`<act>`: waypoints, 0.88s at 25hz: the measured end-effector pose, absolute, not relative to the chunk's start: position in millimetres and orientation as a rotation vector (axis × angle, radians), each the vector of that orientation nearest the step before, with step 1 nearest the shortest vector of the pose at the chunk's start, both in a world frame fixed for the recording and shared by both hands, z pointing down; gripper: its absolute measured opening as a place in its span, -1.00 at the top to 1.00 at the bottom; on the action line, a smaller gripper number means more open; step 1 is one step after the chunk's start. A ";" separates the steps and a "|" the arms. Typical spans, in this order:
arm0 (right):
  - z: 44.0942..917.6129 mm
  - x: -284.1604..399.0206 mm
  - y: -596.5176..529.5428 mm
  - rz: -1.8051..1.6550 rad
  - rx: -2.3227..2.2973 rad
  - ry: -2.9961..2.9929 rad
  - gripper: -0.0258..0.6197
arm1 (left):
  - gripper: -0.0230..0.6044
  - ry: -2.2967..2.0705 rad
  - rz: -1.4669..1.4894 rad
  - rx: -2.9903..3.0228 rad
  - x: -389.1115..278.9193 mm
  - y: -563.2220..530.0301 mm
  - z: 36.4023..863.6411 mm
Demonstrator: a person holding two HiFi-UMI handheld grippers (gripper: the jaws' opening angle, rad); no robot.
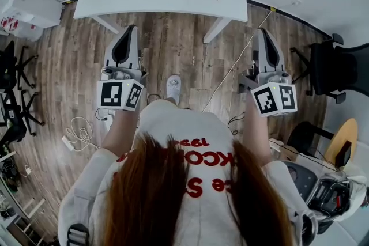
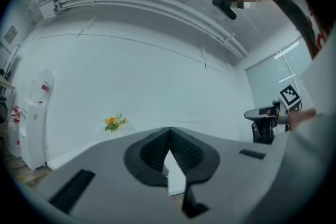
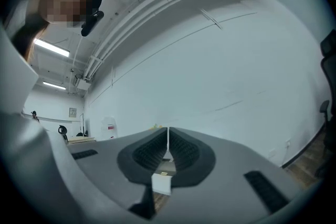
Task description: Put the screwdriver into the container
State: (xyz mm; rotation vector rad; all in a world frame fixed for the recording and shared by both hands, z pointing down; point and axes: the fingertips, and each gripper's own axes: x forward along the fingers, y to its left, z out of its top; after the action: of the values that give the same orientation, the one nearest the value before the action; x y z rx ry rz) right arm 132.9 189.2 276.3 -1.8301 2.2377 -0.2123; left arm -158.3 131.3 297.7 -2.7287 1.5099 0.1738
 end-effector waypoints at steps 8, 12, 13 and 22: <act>267.6 127.8 131.6 -0.182 -1.865 2.195 0.89 | 0.91 1.433 0.203 -2.765 -159.4 60.9 293.3; 272.3 126.9 114.1 -0.195 -1.874 2.177 0.89 | 0.91 1.418 0.197 -2.776 -159.9 37.2 295.8; 273.3 127.0 111.9 -0.198 -1.875 2.178 0.89 | 0.91 1.417 0.198 -2.777 -159.9 34.3 296.0; 274.6 125.1 79.0 -0.219 -1.887 2.196 0.89 | 0.91 1.429 0.181 -2.811 -160.3 0.8 306.4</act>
State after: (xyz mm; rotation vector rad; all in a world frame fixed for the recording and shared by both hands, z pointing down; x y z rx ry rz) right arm 125.1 79.0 274.6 -1.8865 2.1958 -0.2190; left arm -160.3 0.8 306.4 -2.8109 1.4288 0.1809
